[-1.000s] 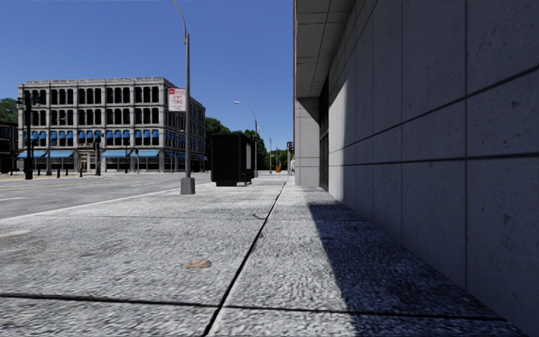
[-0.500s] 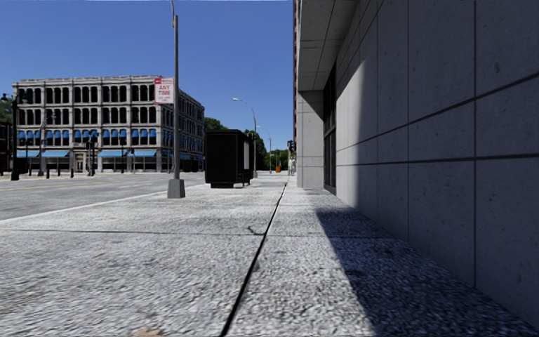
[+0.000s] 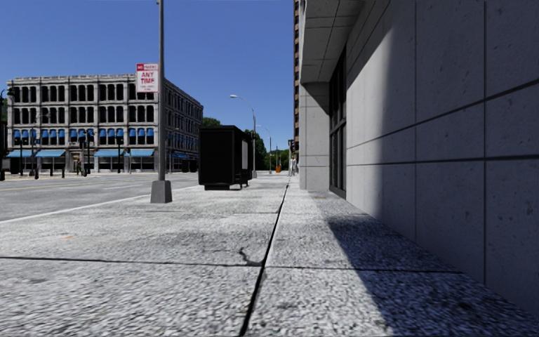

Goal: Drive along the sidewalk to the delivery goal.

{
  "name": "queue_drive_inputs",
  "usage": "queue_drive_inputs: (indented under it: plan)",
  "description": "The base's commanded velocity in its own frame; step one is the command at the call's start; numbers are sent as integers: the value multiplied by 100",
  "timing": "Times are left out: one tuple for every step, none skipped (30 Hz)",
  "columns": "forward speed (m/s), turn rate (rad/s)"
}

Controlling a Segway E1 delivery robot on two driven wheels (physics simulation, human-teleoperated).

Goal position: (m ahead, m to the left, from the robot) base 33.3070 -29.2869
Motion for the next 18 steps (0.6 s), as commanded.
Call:
queue_drive_inputs:
  plan:
    - [200,0]
    - [200,0]
    - [200,0]
    - [200,0]
    - [200,0]
    - [200,0]
    - [200,0]
    - [200,0]
    - [200,0]
    - [200,0]
    - [200,0]
    - [200,0]
    - [200,0]
    - [200,0]
    - [200,0]
    - [200,0]
    - [200,0]
    - [200,0]
